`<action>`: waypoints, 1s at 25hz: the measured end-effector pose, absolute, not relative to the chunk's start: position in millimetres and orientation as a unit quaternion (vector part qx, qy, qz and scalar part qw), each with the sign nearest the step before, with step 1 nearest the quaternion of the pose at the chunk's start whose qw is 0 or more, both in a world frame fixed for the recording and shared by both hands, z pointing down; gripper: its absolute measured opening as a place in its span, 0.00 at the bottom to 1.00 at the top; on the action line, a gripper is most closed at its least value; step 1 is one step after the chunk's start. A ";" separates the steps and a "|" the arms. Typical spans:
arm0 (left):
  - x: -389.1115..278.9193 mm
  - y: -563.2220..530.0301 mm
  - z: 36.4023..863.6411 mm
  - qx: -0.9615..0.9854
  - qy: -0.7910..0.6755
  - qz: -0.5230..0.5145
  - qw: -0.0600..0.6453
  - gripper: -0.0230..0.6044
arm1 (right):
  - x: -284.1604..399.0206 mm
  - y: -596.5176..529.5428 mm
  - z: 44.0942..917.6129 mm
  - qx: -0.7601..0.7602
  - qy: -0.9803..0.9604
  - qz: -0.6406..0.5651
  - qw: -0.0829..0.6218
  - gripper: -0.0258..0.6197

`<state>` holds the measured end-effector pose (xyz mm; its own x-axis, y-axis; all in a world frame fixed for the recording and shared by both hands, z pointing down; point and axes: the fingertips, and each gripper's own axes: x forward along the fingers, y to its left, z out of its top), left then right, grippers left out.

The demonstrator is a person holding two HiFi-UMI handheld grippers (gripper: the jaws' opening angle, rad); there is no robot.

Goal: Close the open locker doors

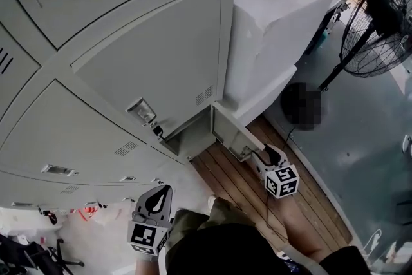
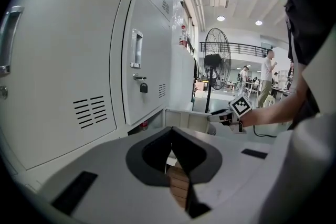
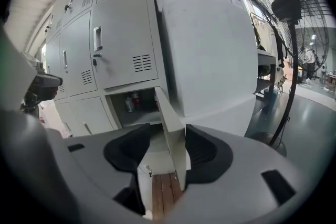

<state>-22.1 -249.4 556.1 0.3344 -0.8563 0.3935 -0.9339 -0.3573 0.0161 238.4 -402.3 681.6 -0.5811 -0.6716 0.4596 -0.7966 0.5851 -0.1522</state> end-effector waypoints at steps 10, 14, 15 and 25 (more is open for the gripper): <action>-35.7 -229.4 556.8 0.802 -0.566 0.149 0.116 0.05 | 188.1 -358.4 680.7 0.358 -0.897 0.172 0.194 0.37; -42.6 -220.7 554.9 0.796 -0.575 0.145 0.119 0.05 | 165.6 -347.2 679.7 0.332 -0.906 0.173 0.197 0.37; -45.3 -218.2 555.0 0.793 -0.579 0.145 0.121 0.05 | 160.0 -345.3 679.3 0.327 -0.908 0.173 0.197 0.37; -72.2 -194.3 559.0 0.773 -0.610 0.136 0.111 0.05 | 107.3 -328.6 675.9 0.265 -0.928 0.163 0.204 0.37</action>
